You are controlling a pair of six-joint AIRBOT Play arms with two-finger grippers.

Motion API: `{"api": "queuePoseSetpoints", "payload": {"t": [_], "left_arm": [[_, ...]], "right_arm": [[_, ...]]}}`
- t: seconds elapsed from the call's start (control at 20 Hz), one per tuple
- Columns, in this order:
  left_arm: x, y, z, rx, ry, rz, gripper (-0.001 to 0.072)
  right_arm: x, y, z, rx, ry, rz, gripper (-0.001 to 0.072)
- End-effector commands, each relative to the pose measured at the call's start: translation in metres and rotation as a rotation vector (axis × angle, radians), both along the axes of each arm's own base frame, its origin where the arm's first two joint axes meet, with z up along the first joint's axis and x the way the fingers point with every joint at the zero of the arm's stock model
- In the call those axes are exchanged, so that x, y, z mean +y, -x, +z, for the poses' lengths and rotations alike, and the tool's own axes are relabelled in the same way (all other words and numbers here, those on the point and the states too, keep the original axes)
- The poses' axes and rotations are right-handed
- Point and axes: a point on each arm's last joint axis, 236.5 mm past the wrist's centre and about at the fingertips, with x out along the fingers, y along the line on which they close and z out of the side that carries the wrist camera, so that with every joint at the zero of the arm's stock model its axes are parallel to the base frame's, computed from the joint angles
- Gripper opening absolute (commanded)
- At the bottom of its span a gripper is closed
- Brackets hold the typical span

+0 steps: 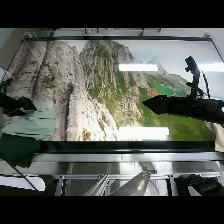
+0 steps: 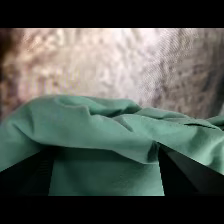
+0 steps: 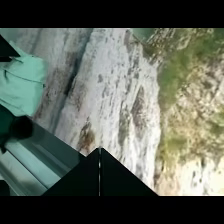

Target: Fold the shirts.

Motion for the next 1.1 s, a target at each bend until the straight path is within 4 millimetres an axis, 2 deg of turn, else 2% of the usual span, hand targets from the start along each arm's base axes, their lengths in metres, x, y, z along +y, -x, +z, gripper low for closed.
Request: {"api": "queuePoseSetpoints", "payload": {"t": [0.0, 0.05, 0.1, 0.2, 0.25, 0.3, 0.4, 0.5, 0.55, 0.65, 0.7, 0.75, 0.8, 0.85, 0.9, 1.05], "left_arm": [[-0.024, 0.009, -0.028, 0.117, 0.030, -0.088, 0.0488], [-0.032, 0.009, -0.028, 0.124, 0.034, -0.111, 0.0082], [-0.040, 0.004, -0.023, 0.099, 0.033, -0.148, 0.0009], [-0.064, -0.020, -0.001, 0.003, 0.027, -0.188, 0.0016], [-0.088, -0.037, 0.021, -0.070, 0.075, -0.214, 0.0017], [-0.127, -0.057, 0.055, -0.172, 0.170, -0.264, 0.0017], [-0.217, -0.082, 0.148, -0.393, 0.414, -0.379, 0.0018], [-0.304, -0.080, 0.252, -0.604, 0.594, -0.540, 0.0018], [-0.338, -0.069, 0.294, -0.689, 0.634, -0.626, 0.0018], [-0.396, -0.040, 0.353, -0.827, 0.642, -0.794, 0.0019], [-0.417, -0.028, 0.368, -0.870, 0.643, -0.847, 0.0019], [-0.435, -0.016, 0.374, -0.881, 0.661, -0.882, 0.0019], [-0.447, -0.011, 0.367, -0.863, 0.674, -0.893, 0.0019], [-0.457, -0.010, 0.350, -0.821, 0.678, -0.887, 0.0020], [-0.463, -0.014, 0.326, -0.774, 0.666, -0.870, 0.0020], [-0.478, -0.022, 0.236, -0.600, 0.624, -0.814, 0.0017]], "right_arm": [[0.001, 0.000, 0.000, 0.001, -0.003, 0.000, 0.0026], [0.001, 0.000, 0.000, 0.001, -0.003, 0.000, 0.0026], [0.001, 0.000, 0.000, 0.001, -0.003, 0.000, 0.0026], [0.001, 0.000, 0.000, 0.002, -0.003, 0.000, 0.0026], [0.001, 0.000, 0.000, 0.002, -0.004, 0.000, 0.0026], [0.001, 0.000, 0.000, 0.002, -0.004, 0.000, 0.0026], [0.001, 0.000, 0.000, 0.002, -0.003, 0.000, 0.0026], [0.001, 0.000, 0.000, 0.001, -0.003, 0.000, 0.0026], [0.001, 0.000, 0.000, 0.001, -0.003, 0.000, 0.0026], [0.001, 0.000, 0.000, 0.002, -0.003, 0.000, 0.0026], [0.001, 0.000, 0.000, 0.001, -0.003, 0.000, 0.0026], [0.001, 0.000, 0.000, 0.001, -0.003, 0.000, 0.0026], [0.001, 0.000, 0.000, 0.001, -0.003, 0.000, 0.0026], [0.000, 0.000, 0.000, 0.001, -0.002, 0.000, 0.0027], [0.001, 0.003, -0.001, 0.010, -0.002, 0.010, 0.0027], [0.002, 0.006, -0.002, 0.026, -0.003, 0.019, 0.0027]]}}
